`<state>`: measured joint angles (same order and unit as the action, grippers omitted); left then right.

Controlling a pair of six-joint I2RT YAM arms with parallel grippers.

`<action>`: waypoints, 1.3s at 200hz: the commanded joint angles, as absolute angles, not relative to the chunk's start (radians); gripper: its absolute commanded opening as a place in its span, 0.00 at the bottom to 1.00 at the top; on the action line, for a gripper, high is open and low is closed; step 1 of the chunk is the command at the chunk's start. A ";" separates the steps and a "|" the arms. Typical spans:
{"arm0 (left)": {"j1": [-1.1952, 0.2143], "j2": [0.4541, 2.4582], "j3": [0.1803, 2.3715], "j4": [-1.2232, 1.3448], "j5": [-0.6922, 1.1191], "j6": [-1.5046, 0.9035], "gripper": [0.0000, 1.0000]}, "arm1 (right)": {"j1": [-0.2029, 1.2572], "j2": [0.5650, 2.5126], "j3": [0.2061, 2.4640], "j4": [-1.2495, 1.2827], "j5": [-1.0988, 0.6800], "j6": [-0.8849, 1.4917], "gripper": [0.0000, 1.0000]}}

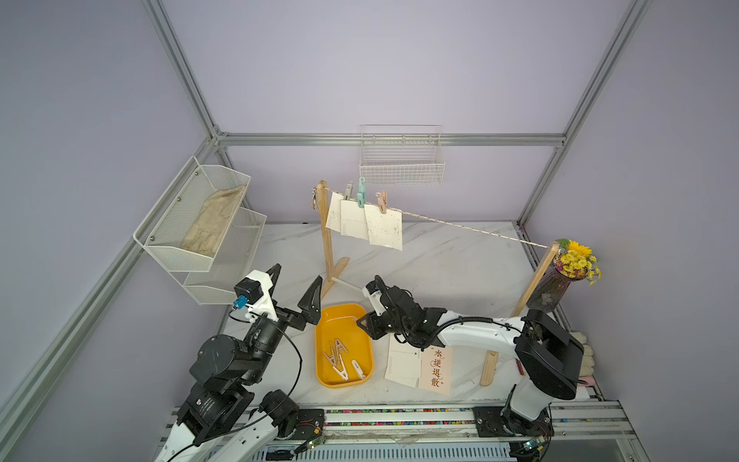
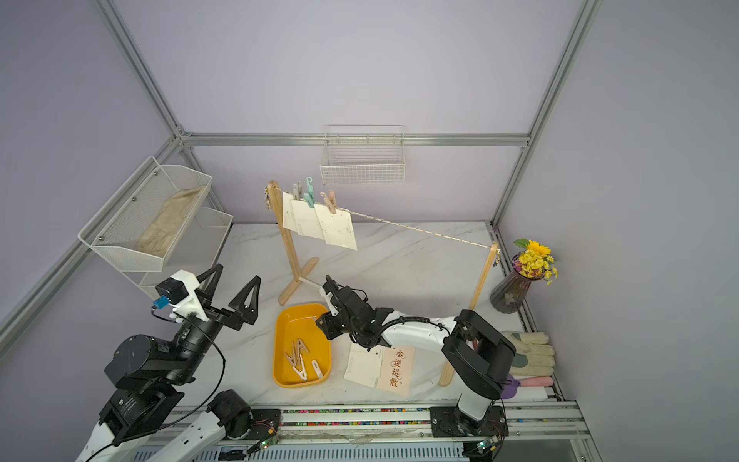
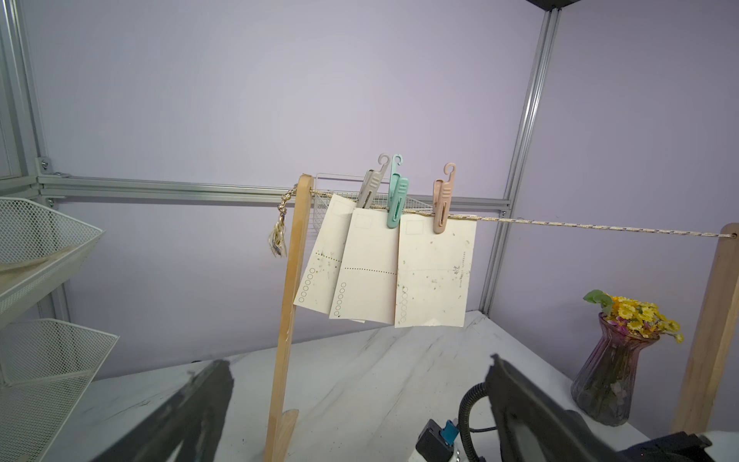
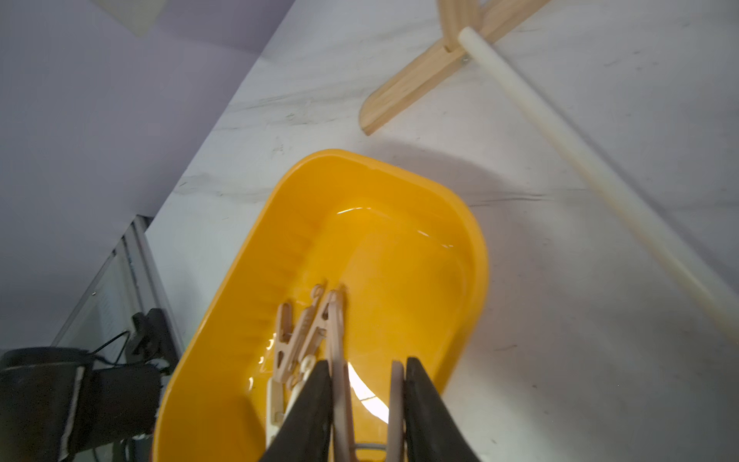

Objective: Remove the postcards from the strings
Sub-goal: Place the clamp in the storage box.

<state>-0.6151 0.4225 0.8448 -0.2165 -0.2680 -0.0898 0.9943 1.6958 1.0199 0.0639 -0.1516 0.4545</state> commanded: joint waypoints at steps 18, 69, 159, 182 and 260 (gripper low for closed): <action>-0.610 0.433 0.885 -0.207 -0.241 -0.095 1.00 | 1.067 1.807 1.068 0.178 -0.213 0.447 0.36; -0.610 0.469 0.913 -0.212 -0.152 -0.068 1.00 | 1.080 1.820 1.072 0.193 -0.130 0.445 0.53; -0.609 0.614 0.925 -0.107 -0.060 -0.083 1.00 | 1.052 1.394 1.062 -0.021 0.157 0.226 0.74; -0.607 0.662 0.910 -0.059 -0.020 -0.066 1.00 | 1.051 1.306 1.149 -0.179 0.240 0.142 0.79; -0.443 0.845 0.891 0.138 0.257 -0.206 1.00 | 1.039 1.040 1.215 -0.242 0.344 0.063 0.77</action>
